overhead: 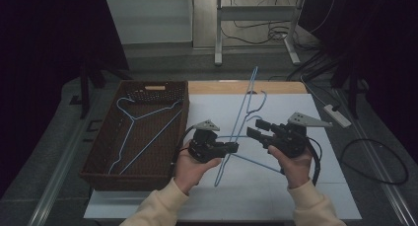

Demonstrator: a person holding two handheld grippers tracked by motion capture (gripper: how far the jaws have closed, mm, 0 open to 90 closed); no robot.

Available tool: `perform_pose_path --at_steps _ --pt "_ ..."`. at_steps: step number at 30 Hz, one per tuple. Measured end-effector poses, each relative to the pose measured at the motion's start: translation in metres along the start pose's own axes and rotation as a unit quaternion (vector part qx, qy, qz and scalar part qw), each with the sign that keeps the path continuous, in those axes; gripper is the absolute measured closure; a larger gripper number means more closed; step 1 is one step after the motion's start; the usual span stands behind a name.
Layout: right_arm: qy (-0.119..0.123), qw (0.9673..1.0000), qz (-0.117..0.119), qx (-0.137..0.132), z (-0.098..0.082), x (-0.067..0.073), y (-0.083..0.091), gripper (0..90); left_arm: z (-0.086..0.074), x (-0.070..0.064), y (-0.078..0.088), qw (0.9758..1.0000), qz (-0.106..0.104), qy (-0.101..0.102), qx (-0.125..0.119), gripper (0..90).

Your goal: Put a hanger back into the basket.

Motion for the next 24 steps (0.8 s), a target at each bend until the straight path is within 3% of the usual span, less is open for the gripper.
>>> perform_pose_path --at_steps 5,9,14,24 --pt "-0.001 0.9999 0.010 -0.006 -0.006 -0.010 0.010 36.3 0.005 -0.004 0.014 1.0000 -0.006 -0.002 -0.001 87.3" --pt "0.003 1.0000 0.000 -0.009 -0.011 -0.022 0.017 32.7 0.007 -0.004 0.027 1.0000 -0.004 -0.005 0.004 87.3" --pt "0.008 0.9997 -0.020 -0.004 -0.020 -0.037 0.022 31.5 0.009 -0.003 0.042 0.9999 0.002 -0.011 0.012 87.3" --pt "0.011 0.9968 -0.073 0.032 -0.051 -0.075 0.032 30.0 0.012 0.007 0.084 0.9997 0.014 -0.016 0.009 87.3"
Point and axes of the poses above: each handheld gripper's, and its own axes: y roughly backward along the jaws, z roughly out of its top, x roughly to its left, the point moved 9 cm from there along -y, roughly forward along the jaws, and after that the axes turned 13 degrees about -z, right-handed, at the moved point
